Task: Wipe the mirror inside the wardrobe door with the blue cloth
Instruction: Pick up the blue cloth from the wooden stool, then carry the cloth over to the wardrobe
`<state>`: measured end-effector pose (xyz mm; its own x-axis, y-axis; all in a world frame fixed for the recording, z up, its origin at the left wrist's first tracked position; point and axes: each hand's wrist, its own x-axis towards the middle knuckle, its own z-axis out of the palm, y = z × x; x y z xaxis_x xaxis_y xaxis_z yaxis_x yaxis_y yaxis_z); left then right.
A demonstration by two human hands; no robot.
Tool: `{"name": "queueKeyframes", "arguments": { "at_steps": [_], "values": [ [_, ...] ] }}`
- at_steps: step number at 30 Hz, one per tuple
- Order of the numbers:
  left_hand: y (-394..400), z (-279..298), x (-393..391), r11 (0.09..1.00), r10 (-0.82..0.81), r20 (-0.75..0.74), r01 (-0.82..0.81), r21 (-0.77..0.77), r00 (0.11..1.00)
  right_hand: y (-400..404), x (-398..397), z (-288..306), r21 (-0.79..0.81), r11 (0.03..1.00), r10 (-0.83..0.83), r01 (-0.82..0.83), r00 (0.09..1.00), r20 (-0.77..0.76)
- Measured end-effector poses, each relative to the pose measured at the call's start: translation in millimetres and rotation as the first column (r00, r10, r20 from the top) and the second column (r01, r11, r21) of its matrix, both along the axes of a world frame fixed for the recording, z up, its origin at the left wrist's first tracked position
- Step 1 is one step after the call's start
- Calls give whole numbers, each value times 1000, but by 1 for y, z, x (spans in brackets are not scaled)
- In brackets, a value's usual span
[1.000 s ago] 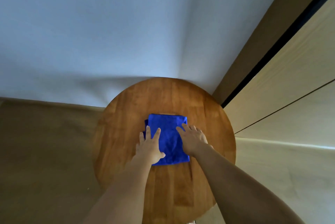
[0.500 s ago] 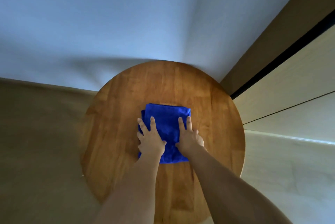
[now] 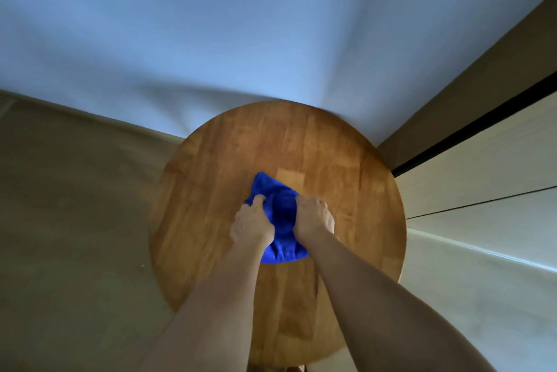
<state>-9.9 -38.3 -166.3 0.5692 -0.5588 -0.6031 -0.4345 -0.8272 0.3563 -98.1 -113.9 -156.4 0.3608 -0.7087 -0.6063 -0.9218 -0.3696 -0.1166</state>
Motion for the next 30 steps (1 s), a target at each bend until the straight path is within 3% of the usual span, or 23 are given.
{"name": "queueKeyframes", "arguments": {
  "at_steps": [4,12,20,25,30],
  "values": [
    [21,35,12,980,186,-7,-186,-70,983,9,12,32,-24,992,121,-121,993,7],
    [77,107,21,930,367,147,-358,-85,919,47,47,99,-58,928,372,-368,924,88],
    [173,165,53,819,574,274,-540,-194,772,127,110,170,-173,745,667,-644,720,193],
    [229,185,73,731,682,245,-646,-220,689,179,144,191,-242,612,791,-753,584,182],
    [297,198,106,678,735,241,-692,-250,633,242,188,206,-267,534,846,-802,506,171]
  ]
}}
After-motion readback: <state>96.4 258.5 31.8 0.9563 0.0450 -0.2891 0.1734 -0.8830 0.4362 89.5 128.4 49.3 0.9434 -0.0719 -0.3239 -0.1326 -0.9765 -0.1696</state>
